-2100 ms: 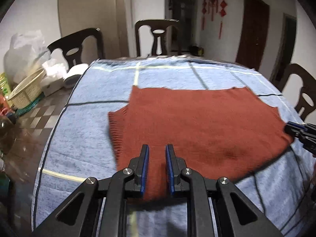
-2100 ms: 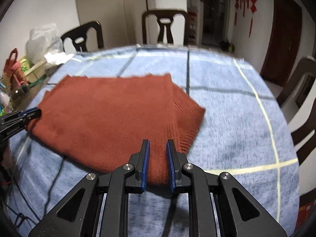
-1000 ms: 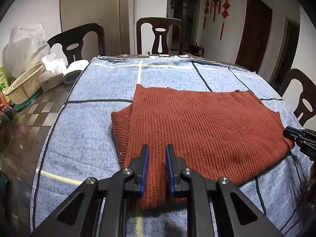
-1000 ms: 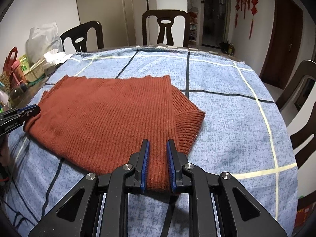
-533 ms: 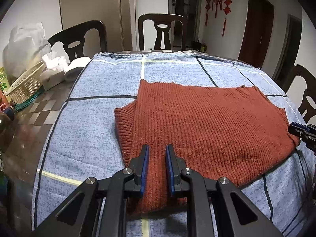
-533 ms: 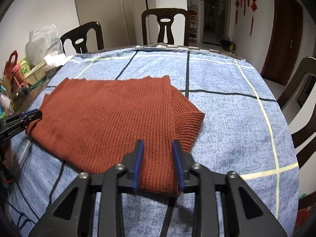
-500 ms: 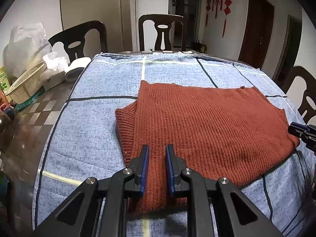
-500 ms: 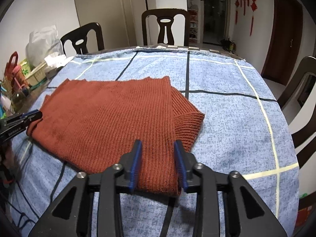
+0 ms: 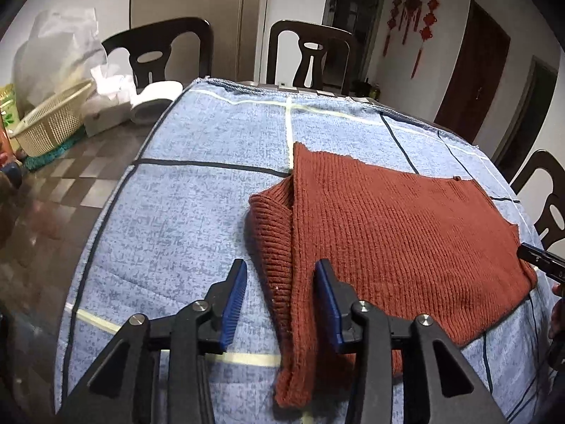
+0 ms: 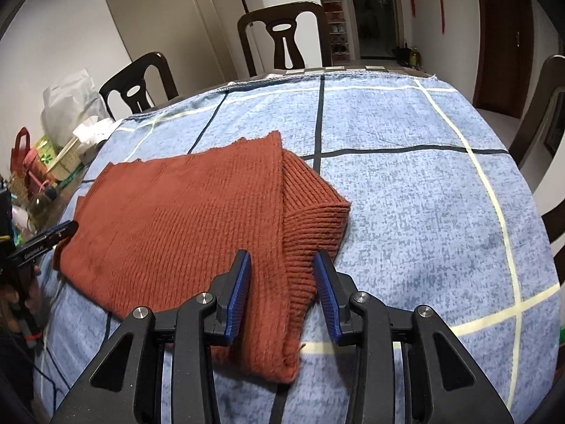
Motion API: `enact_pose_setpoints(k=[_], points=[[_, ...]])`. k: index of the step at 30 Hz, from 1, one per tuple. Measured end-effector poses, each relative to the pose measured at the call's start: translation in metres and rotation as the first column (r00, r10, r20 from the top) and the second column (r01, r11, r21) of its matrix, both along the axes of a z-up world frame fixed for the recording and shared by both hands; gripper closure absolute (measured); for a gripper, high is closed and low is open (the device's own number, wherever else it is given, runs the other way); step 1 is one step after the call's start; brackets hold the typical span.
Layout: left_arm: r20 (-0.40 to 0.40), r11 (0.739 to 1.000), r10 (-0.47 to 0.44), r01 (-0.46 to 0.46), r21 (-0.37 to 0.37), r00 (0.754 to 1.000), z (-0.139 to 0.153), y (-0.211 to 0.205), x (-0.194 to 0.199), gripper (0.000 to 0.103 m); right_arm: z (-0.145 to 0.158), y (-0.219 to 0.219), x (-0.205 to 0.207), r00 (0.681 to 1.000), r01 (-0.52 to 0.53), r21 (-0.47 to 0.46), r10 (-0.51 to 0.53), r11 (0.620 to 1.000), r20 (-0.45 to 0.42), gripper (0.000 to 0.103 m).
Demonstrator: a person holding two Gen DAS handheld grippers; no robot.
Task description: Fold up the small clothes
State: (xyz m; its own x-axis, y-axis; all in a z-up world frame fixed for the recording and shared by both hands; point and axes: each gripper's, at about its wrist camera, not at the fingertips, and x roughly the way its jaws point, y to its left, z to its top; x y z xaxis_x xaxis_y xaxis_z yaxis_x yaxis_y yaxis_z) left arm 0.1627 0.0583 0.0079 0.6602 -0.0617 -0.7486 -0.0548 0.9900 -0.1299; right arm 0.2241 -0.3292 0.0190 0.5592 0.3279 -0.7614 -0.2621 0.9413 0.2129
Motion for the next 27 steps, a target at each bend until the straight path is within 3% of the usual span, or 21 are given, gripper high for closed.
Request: enact_pose_setpoints(k=[11,27], points=[[-0.009,1.000,-0.020,0.020,-0.020,1.000,-0.003,-0.003,0.018,0.057,-0.003,-0.008,0.012,1.000,-0.006,0.097,0.008,0.995,-0.021,0.060],[-0.006,0.999,-0.028,0.028,0.029,1.000,-0.005,-0.014,0.029,0.056,-0.004,-0.015,0.023,1.000,-0.001,0.206,0.005,0.979,-0.018,0.060]])
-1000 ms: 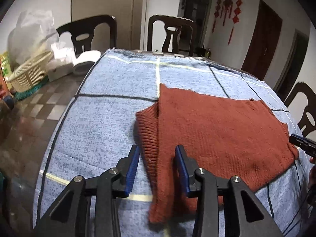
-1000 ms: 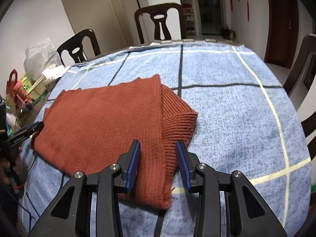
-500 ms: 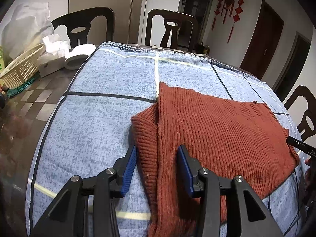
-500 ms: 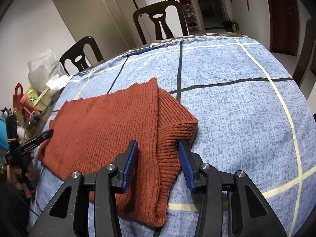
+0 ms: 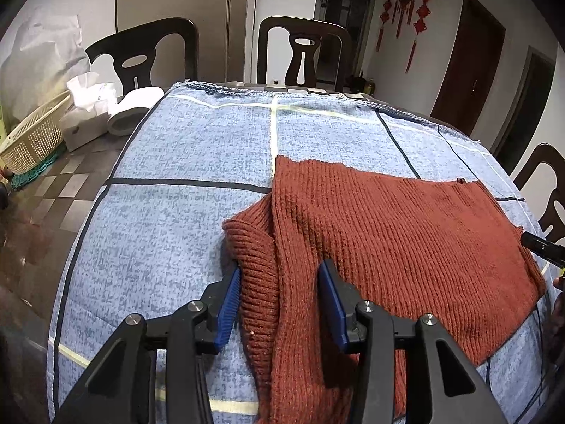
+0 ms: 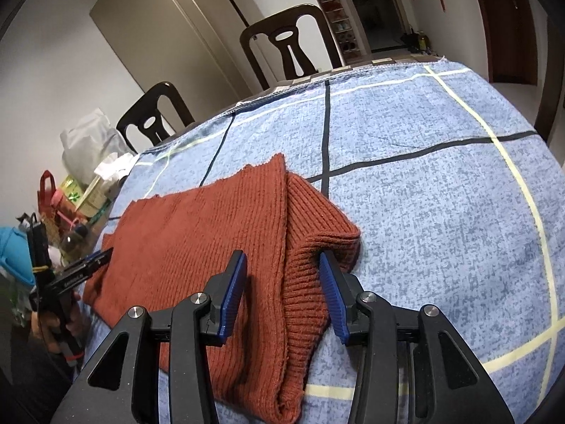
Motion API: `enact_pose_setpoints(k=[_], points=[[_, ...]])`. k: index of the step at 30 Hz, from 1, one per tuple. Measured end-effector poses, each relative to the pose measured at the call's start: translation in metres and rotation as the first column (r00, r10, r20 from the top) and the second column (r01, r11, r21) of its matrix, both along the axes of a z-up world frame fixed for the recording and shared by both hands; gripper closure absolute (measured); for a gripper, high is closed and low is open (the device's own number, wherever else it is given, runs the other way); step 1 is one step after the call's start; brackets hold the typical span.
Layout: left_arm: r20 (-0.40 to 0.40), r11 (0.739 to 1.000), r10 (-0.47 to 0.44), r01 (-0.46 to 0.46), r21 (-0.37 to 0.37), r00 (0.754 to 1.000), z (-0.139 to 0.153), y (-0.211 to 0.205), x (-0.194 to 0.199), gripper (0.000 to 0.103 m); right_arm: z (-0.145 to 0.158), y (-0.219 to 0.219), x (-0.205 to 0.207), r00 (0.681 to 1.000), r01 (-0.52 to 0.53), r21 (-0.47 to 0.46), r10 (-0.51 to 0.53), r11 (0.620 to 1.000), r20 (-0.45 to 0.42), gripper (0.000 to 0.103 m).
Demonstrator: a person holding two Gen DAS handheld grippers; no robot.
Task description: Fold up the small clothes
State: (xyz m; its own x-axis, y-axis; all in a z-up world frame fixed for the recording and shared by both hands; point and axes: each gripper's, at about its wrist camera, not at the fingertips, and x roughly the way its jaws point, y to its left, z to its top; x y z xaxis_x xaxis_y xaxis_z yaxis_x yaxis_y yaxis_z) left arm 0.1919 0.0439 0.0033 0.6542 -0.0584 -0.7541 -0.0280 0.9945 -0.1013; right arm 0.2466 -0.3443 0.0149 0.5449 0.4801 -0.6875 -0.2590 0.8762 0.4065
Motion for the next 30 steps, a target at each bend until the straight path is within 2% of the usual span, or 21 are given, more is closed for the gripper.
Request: enact_pose_setpoints(k=[6,9,12,14,17,21,25,27,30], points=[[0.008,1.000,0.002,-0.002,0.025,1.000,0.001,-0.004,-0.003,0.056,0.003,0.011,-0.007,0.998,-0.066,-0.008,0.066,0.998,0.008,0.058],[0.010,1.000,0.004,-0.004,0.016,1.000,0.000,-0.003,-0.003,0.057,0.002,0.012,-0.003,0.998,-0.059,-0.016,0.059,0.998,0.007,0.058],[0.013,1.000,-0.008,0.008,0.005,1.000,0.001,-0.004,-0.003,0.068,0.000,0.011,0.002,0.999,-0.043,0.004,0.043,0.999,0.001,0.058],[0.014,1.000,-0.024,0.024,0.007,1.000,0.002,-0.007,-0.003,0.081,0.000,0.012,0.003,0.999,-0.040,0.006,0.040,0.999,0.001,0.058],[0.016,0.999,-0.034,0.034,0.018,0.999,0.004,-0.011,-0.003,0.085,0.000,0.014,0.002,0.999,-0.048,0.007,0.048,0.999,-0.011,0.058],[0.015,0.999,-0.033,0.033,-0.002,0.999,0.006,-0.009,-0.002,0.086,0.005,0.010,-0.002,0.999,-0.032,0.003,0.032,0.999,0.000,0.059],[0.017,0.999,-0.032,0.032,-0.031,0.999,0.006,-0.002,-0.004,0.086,0.007,-0.006,-0.003,0.999,0.035,-0.018,-0.035,0.999,0.018,0.059],[0.017,0.999,-0.037,0.038,-0.024,0.999,0.005,-0.003,-0.004,0.086,0.000,-0.004,0.000,0.999,0.011,-0.008,-0.011,1.000,-0.030,0.059],[0.014,0.999,-0.026,0.027,-0.029,1.000,0.005,-0.002,-0.004,0.082,0.000,0.005,-0.004,1.000,-0.011,-0.039,0.010,0.999,-0.027,0.054]])
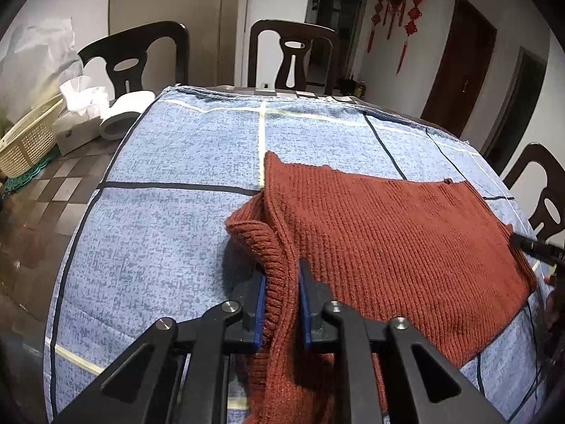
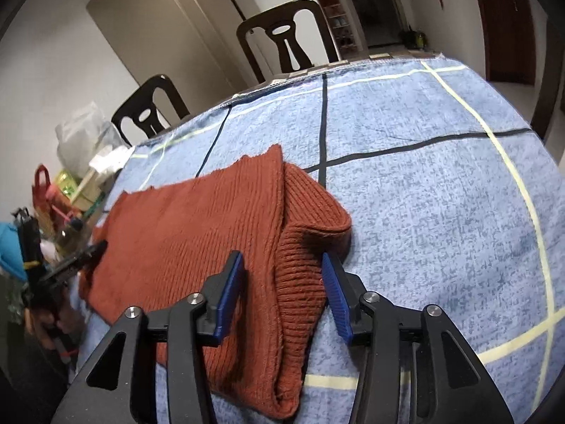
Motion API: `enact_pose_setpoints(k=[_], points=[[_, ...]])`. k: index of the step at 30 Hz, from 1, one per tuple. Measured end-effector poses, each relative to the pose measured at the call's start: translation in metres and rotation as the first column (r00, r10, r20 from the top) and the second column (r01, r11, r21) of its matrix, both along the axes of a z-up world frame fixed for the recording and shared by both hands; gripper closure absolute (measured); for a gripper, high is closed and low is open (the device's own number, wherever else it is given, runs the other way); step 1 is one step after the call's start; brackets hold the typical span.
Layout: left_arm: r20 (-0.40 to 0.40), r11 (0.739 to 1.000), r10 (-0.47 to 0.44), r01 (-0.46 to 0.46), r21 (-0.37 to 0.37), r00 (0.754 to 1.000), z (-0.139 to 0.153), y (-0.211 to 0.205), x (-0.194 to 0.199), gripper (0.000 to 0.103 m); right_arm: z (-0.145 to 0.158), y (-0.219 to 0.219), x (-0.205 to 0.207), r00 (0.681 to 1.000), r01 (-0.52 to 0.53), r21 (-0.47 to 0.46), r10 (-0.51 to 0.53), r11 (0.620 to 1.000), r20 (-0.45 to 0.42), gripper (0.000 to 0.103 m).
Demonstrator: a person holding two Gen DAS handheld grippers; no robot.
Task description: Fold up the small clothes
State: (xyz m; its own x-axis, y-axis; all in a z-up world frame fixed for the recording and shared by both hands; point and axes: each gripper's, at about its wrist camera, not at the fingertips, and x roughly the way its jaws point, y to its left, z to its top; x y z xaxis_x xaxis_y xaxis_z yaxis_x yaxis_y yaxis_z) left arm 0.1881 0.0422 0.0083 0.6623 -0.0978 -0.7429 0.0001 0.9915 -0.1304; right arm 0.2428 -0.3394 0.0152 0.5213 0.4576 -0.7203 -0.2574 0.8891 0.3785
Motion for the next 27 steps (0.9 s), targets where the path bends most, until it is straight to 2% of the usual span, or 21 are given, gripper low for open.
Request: enact_pose_setpoints(k=[2,5,8,11,16,19,21,23,27], points=[[-0.001,1.000,0.003,-0.003,-0.016,1.000,-0.001,0.004,-0.002,0.078,0.001,0.001,-0.001,1.000,-0.018,0.027,0.019,0.999,-0.013,0.051],[-0.006,0.999,0.025,-0.025,-0.027,1.000,-0.002,0.010,-0.003,0.068,0.004,0.001,-0.005,1.000,-0.017,-0.006,0.017,1.000,0.010,0.051],[-0.008,0.998,0.040,-0.040,-0.040,0.999,-0.004,0.015,-0.003,0.062,-0.004,-0.006,0.002,1.000,0.031,-0.033,-0.031,0.999,-0.001,0.051],[-0.004,0.997,0.057,-0.057,-0.045,0.998,-0.005,0.017,0.000,0.061,-0.005,-0.009,0.004,0.999,0.048,0.012,-0.048,0.999,0.000,0.051],[-0.033,0.993,0.045,-0.048,-0.109,0.998,-0.009,0.015,0.002,0.061,-0.006,0.007,-0.002,0.998,-0.058,0.046,0.059,0.997,-0.027,0.051],[-0.041,0.990,0.022,-0.027,-0.135,0.999,-0.009,0.013,-0.004,0.066,-0.006,0.006,0.000,0.998,-0.044,0.062,0.046,0.997,-0.039,0.053],[-0.040,0.993,0.016,-0.020,-0.116,0.999,-0.009,0.009,-0.003,0.072,-0.007,0.004,0.006,0.997,-0.012,0.066,0.017,0.998,-0.078,0.081],[-0.046,0.993,0.010,-0.015,-0.120,0.999,-0.006,0.008,-0.002,0.085,-0.004,0.006,0.008,0.996,-0.006,0.071,0.012,0.997,-0.087,0.084],[-0.029,0.991,-0.003,-0.001,-0.130,1.000,0.012,0.007,-0.004,0.088,0.021,0.009,-0.003,0.999,-0.014,0.072,0.018,0.997,-0.045,0.085]])
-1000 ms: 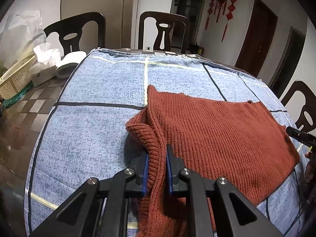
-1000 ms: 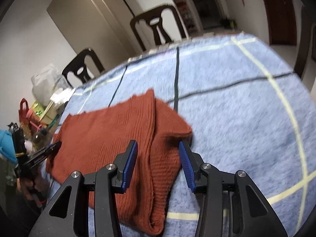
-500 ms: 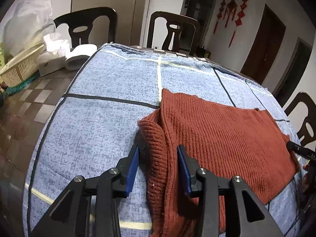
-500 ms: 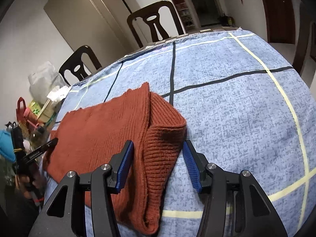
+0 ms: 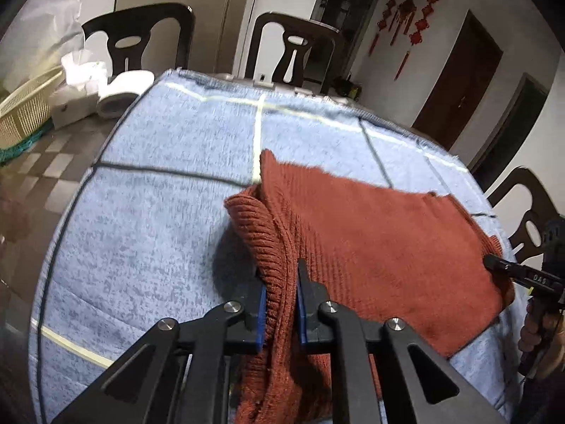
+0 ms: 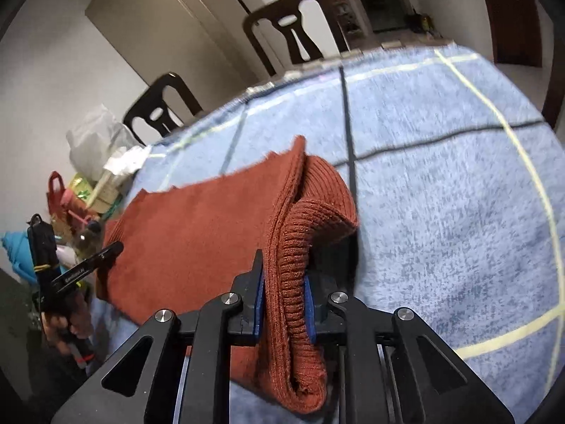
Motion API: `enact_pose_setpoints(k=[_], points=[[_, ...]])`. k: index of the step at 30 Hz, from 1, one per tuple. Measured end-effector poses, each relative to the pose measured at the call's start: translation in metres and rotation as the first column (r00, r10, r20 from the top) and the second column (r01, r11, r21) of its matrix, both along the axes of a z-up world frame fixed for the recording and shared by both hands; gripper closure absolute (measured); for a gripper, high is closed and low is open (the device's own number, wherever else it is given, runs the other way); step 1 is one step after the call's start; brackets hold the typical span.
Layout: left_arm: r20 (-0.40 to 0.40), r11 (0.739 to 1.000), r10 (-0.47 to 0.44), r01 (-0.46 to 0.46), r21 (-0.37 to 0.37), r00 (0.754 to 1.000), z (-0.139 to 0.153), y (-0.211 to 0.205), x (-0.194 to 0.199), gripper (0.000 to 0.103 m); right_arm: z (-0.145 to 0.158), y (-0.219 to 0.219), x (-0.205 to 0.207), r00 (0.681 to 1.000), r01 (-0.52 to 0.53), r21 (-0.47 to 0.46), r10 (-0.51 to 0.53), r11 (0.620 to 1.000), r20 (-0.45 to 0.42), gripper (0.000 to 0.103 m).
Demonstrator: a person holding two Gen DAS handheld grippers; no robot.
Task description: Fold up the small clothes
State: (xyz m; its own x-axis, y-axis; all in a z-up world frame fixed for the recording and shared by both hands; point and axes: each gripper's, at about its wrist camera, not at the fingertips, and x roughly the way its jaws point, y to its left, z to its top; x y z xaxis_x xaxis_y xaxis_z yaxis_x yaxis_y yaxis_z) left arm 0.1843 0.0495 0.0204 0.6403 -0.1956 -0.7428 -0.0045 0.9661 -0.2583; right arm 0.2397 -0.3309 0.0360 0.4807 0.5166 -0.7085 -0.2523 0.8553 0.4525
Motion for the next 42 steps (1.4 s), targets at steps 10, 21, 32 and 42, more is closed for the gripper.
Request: enact_pose_setpoints(k=[10,21,32,42], points=[[0.117,0.997,-0.057,0.063,-0.049,0.991,0.071,0.003,-0.046,0.089,0.066,-0.005,-0.062,0.994,-0.049,-0.037,0.052,0.998,0.099,0.085],[-0.026,0.995,-0.098,0.097,-0.034,0.995,0.002,-0.001,-0.109,0.089,-0.021,-0.030,-0.105,0.995,-0.013,-0.072,0.006,0.997,-0.103,0.084],[0.032,0.999,-0.038,0.038,0.002,0.999,0.016,0.011,-0.140,0.084,0.025,-0.022,-0.164,0.995,0.027,-0.174,-0.010,0.984,0.103,0.078],[0.071,0.978,-0.201,0.204,-0.037,0.977,0.011,-0.042,-0.169,0.083,-0.019,0.027,-0.184,0.990,-0.081,-0.309,0.113,0.948,0.086,0.079]])
